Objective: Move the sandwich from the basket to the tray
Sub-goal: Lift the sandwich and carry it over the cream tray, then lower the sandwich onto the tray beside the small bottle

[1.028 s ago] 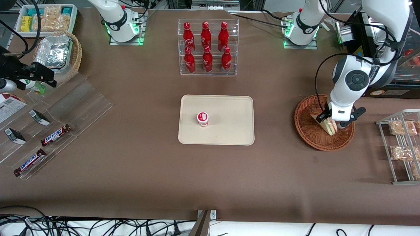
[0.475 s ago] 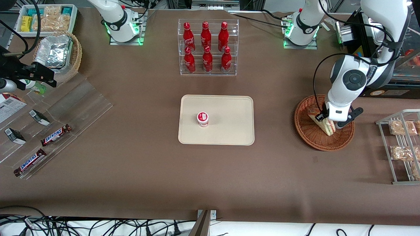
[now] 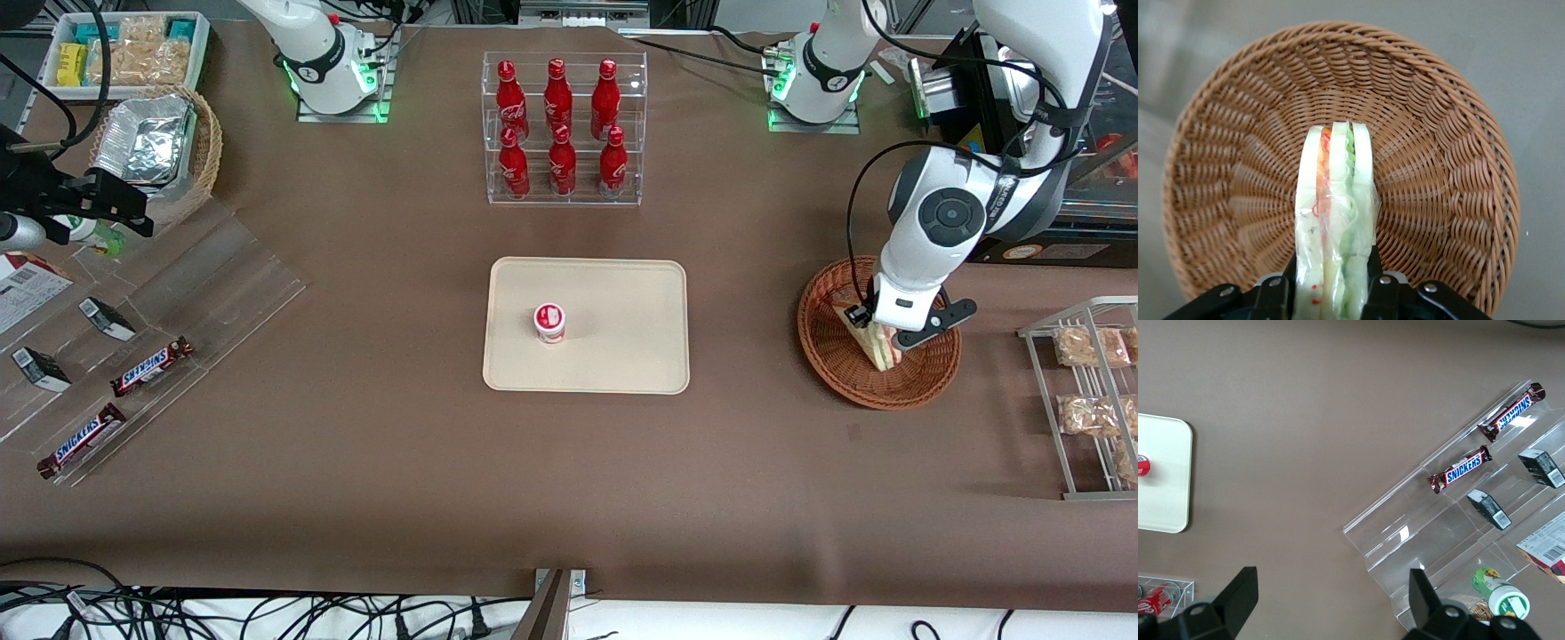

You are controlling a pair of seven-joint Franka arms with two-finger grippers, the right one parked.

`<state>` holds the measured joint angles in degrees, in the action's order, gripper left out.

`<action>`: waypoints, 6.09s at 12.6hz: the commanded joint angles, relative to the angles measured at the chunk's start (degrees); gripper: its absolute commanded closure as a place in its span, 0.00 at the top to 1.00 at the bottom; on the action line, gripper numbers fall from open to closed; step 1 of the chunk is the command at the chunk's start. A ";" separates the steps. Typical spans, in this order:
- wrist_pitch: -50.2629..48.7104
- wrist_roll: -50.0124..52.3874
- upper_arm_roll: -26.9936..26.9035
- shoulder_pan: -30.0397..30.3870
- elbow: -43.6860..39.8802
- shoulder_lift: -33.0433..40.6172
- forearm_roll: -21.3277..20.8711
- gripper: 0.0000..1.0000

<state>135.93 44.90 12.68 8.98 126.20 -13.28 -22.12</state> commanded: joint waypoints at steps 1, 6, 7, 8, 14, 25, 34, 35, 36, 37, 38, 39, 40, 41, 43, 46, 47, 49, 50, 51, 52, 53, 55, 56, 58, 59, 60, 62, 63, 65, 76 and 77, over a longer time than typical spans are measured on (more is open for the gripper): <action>-10.74 -3.85 3.21 0.43 -6.38 1.06 -1.26 0.39; -22.36 -7.11 11.46 0.43 -13.77 1.06 2.86 0.38; -23.77 -7.11 13.23 0.43 -15.18 1.06 4.35 0.38; -24.83 -7.11 15.16 0.43 -16.41 0.97 5.67 0.38; -26.51 -6.94 26.32 -0.01 -19.41 -0.08 10.60 0.38; -11.32 7.20 27.13 -11.87 -21.17 -11.58 4.04 0.37; -6.65 12.32 26.78 -12.49 -21.17 -16.69 -3.89 0.36; -6.21 13.27 26.78 -12.58 -21.17 -16.96 -5.20 0.36; -5.60 14.85 26.78 -12.58 -21.17 -17.74 -6.87 0.36; -5.50 15.73 26.87 -12.58 -21.26 -18.62 -8.80 0.36; -5.42 16.53 26.87 -12.58 -21.87 -19.50 -10.12 0.36; -5.42 16.80 26.87 -12.58 -22.40 -20.38 -10.57 0.36; -5.50 17.06 26.78 -12.58 -23.10 -21.26 -11.10 0.36; -5.42 17.15 26.87 -12.58 -23.19 -21.79 -11.71 0.36; -5.42 19.07 26.87 -12.58 -23.28 -22.84 -14.07 0.36; -5.33 23.21 26.87 -13.89 -23.46 -24.42 -18.47 0.35; -5.33 23.30 26.87 -13.99 -24.15 -24.78 -18.48 0.35; -5.41 23.48 26.78 -15.12 -25.29 -25.48 -18.40 0.35; -5.42 23.65 26.78 -15.30 -25.39 -25.83 -18.66 0.35; -5.42 23.74 26.78 -15.39 -25.39 -26.01 -19.09 0.35; -5.42 23.92 26.78 -15.39 -25.39 -26.01 -19.19 0.35; -5.42 23.92 26.78 -15.39 -25.39 -26.27 -19.19 0.35; -5.42 24.09 26.69 -15.39 -25.30 -26.45 -19.71 0.35; -5.42 24.79 26.69 -15.39 -25.30 -26.54 -20.41 0.35; -5.42 26.11 26.69 -15.39 -25.30 -27.24 -21.99 0.35; -5.42 26.20 26.69 -15.39 -25.30 -27.24 -22.09 0.35; -5.42 26.20 26.69 -15.39 -25.30 -27.24 -22.09 0.35; -5.42 26.29 26.69 -15.39 -25.30 -27.33 -22.09 0.35; -5.42 26.38 26.69 -15.39 -25.30 -27.68 -22.09 0.35; -5.42 26.38 26.69 -15.39 -25.30 -27.77 -22.09 0.47; -6.20 26.56 25.99 -17.15 -26.70 -27.42 -21.65 1.00; -6.38 26.29 26.16 -16.98 -26.88 -26.98 -21.21 1.00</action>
<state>130.90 70.50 38.92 -7.41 101.17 -40.52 -42.48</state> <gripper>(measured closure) 0.000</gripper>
